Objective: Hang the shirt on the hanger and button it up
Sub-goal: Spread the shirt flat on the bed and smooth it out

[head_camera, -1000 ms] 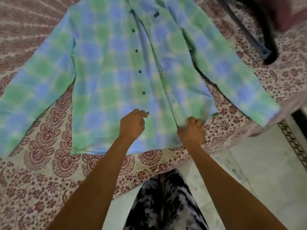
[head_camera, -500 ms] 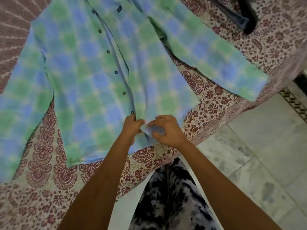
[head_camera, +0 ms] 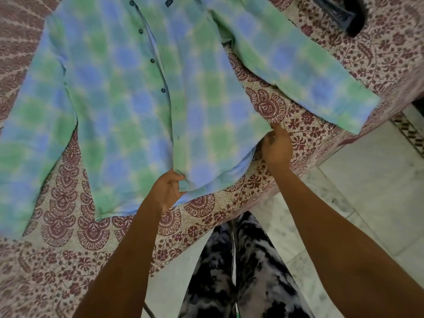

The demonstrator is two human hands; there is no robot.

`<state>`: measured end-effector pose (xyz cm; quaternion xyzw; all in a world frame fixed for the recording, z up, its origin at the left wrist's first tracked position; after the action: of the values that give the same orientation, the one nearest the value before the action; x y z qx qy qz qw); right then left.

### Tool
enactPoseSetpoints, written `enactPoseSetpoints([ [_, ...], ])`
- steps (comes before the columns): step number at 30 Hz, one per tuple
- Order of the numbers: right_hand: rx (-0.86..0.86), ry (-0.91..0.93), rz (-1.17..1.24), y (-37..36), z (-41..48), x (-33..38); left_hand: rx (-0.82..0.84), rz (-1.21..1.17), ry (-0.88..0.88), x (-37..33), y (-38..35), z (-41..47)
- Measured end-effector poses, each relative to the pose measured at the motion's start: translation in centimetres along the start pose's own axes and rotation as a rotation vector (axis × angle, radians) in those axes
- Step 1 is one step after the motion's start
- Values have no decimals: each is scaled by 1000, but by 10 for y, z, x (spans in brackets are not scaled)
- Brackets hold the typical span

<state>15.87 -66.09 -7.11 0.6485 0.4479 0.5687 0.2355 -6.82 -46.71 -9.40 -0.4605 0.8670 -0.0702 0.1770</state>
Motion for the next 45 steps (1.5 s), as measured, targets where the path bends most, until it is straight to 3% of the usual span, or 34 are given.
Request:
enactPoseSetpoints([
  [5, 197, 93, 362, -19, -11, 27, -147, 345, 103, 6, 8, 0],
  [8, 195, 67, 319, -28, -12, 29, -284, 490, 27, -6, 18, 0],
  [15, -328, -81, 269, 24, -3, 16, -202, 624, -29, -15, 19, -5],
  [18, -468, -194, 252, 43, -9, -2, -61, 723, 24, -10, 10, -6],
  [20, -521, -170, 172, 52, -18, -13, -52, 739, 9, -7, 7, -5],
  [24, -231, 77, -241, 38, -30, -18, -254, 752, -86, -4, 20, 3],
  [26, -143, 45, -321, 34, -33, -27, -287, 834, -75, 0, 25, 8],
  [34, -83, -57, -450, 24, -31, -29, -326, 1162, 98, 0, 27, 12],
  [37, -138, 1, -431, 24, -34, -12, -333, 1286, 133, -6, 24, 10],
  [40, -163, 145, -420, 19, -35, 15, -478, 1395, -41, -35, 22, 2],
  [43, -106, 294, -389, 5, -39, 39, -578, 1270, -244, -59, 23, -5],
  [45, 13, 423, -365, -11, -44, 51, -561, 1214, -350, -63, 21, -5],
])
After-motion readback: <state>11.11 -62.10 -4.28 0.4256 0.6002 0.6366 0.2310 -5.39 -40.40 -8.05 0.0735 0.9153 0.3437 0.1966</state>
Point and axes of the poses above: each hand's wrist, its own z-axis towards the middle knuckle, its own y-axis out of the back of the hand, x = y × z, the point moved 7 cm from there along z, towards the middle knuckle, and after that the axes turned 6 degrees about y, right-handed, at the moved point
